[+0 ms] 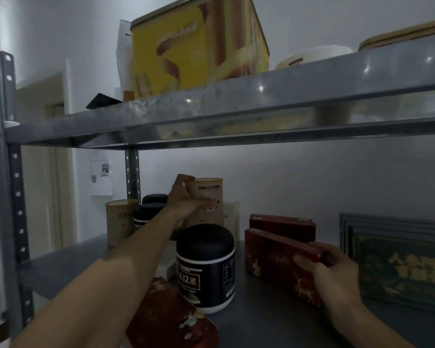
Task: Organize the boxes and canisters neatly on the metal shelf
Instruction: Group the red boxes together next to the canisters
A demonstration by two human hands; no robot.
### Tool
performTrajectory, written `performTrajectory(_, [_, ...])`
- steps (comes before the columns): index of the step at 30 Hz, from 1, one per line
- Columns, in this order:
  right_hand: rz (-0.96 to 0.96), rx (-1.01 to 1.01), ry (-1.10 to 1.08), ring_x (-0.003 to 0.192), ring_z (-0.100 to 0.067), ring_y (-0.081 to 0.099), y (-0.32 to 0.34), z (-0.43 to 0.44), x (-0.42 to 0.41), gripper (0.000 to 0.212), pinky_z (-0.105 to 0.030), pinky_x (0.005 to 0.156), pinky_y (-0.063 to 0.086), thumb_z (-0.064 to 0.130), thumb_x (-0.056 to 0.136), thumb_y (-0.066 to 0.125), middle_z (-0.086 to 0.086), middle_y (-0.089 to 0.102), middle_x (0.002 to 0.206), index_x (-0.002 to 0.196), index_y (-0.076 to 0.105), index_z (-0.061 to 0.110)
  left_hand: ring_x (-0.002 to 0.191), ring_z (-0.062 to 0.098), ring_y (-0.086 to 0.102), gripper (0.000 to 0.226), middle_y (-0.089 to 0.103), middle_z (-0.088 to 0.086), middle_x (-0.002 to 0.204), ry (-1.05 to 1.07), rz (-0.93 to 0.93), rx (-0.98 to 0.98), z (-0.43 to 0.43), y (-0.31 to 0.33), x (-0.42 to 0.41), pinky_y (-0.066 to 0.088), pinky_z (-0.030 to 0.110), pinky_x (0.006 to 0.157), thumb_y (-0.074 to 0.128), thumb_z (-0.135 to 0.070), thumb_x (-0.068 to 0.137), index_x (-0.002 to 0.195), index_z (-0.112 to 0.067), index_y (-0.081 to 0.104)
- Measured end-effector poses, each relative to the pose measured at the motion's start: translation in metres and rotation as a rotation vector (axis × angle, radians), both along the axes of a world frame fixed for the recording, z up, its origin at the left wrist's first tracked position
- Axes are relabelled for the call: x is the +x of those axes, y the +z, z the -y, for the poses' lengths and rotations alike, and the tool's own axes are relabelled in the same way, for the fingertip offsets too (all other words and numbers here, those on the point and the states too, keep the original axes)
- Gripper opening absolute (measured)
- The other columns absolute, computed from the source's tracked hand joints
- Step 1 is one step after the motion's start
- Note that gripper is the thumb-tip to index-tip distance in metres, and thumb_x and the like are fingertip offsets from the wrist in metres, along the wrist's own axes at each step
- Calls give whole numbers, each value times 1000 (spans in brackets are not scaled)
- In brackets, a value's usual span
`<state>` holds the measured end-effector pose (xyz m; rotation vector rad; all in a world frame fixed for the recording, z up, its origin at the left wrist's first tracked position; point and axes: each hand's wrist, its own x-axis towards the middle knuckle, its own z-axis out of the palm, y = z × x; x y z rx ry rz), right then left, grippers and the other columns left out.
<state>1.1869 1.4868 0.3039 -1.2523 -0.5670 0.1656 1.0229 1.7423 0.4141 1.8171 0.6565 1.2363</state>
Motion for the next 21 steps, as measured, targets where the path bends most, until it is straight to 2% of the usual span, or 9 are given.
performTrajectory(2, [-5, 4, -7, 87, -23, 67, -1, -8, -1, 36, -34, 79, 54, -6, 75, 79, -4, 69, 95, 99, 67, 18, 97, 26, 65, 86, 63, 10, 111, -11, 7, -37, -12, -11, -9, 60, 47, 78, 97, -11, 47, 116, -23, 47])
performTrajectory(5, [-27, 20, -13, 86, -25, 68, -1, -15, -1, 37, -37, 80, 56, -5, 75, 79, -6, 70, 96, 103, 68, 16, 100, 23, 63, 88, 60, 9, 112, -38, -5, -75, -26, -31, -20, 59, 44, 82, 96, -5, 49, 120, -20, 46])
performTrajectory(9, [-37, 46, -5, 86, -23, 69, -1, -20, 1, 36, -31, 75, 54, -4, 76, 79, -5, 70, 96, 104, 67, 16, 103, 23, 62, 87, 60, 6, 111, -41, 60, -111, -40, -49, -25, 57, 44, 88, 93, 2, 51, 121, -19, 47])
performTrajectory(14, [-33, 41, -17, 92, -25, 69, -5, -24, 3, 38, -31, 77, 55, -2, 75, 81, -6, 70, 103, 107, 69, 14, 104, 19, 61, 85, 60, -2, 109, -76, 71, -61, -40, -57, -25, 55, 35, 86, 94, -3, 52, 120, -21, 47])
performTrajectory(16, [-20, 36, -21, 91, -23, 69, -4, -23, 2, 36, -30, 74, 54, -1, 75, 81, -6, 71, 102, 105, 69, 15, 107, 20, 61, 86, 60, 2, 116, -102, 72, -61, -40, -59, -26, 54, 35, 87, 93, -4, 54, 124, -22, 46])
performTrajectory(18, [-2, 5, -9, 88, -21, 69, -5, -21, 1, 34, -28, 71, 55, 0, 76, 80, -4, 71, 100, 104, 68, 15, 115, 23, 58, 93, 55, 6, 130, -141, 50, -76, -39, -59, -30, 52, 40, 95, 91, -5, 60, 136, -24, 41])
performTrajectory(21, [29, -79, 25, 88, -20, 70, -7, -18, -2, 42, -26, 70, 55, 0, 76, 81, -3, 72, 101, 113, 67, 15, 127, 24, 50, 101, 48, 6, 141, -132, 14, -118, -33, -57, -41, 46, 45, 104, 85, -7, 71, 152, -26, 27])
